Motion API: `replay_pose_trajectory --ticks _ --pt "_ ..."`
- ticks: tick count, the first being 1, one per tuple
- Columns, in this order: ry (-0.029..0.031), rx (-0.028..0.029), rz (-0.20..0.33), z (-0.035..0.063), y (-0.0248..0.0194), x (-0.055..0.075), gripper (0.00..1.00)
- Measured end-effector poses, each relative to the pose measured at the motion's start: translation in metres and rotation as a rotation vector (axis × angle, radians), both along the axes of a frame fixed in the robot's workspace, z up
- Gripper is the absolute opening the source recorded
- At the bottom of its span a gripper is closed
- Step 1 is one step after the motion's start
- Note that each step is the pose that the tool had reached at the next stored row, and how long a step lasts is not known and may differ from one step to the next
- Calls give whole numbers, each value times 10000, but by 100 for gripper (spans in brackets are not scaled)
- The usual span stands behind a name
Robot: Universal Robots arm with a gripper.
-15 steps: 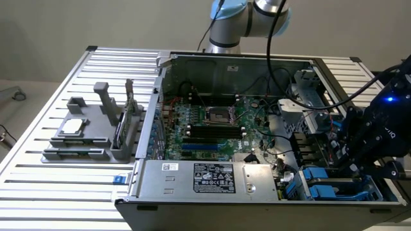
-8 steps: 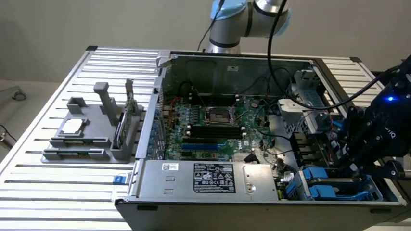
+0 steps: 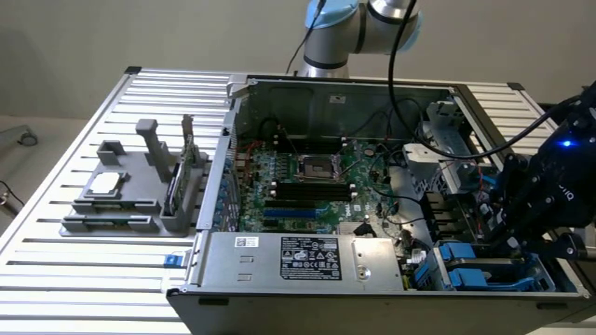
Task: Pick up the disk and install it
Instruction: 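Insert the first disk wire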
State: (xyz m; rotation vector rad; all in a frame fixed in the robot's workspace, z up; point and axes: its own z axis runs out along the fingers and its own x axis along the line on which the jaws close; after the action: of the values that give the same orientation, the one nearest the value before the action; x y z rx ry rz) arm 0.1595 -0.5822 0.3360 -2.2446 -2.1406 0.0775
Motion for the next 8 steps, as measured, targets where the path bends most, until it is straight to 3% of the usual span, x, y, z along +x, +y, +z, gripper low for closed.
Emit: replay_pose_trajectory --ticks 8 --pt "17 36 0 -7 -26 6 17"
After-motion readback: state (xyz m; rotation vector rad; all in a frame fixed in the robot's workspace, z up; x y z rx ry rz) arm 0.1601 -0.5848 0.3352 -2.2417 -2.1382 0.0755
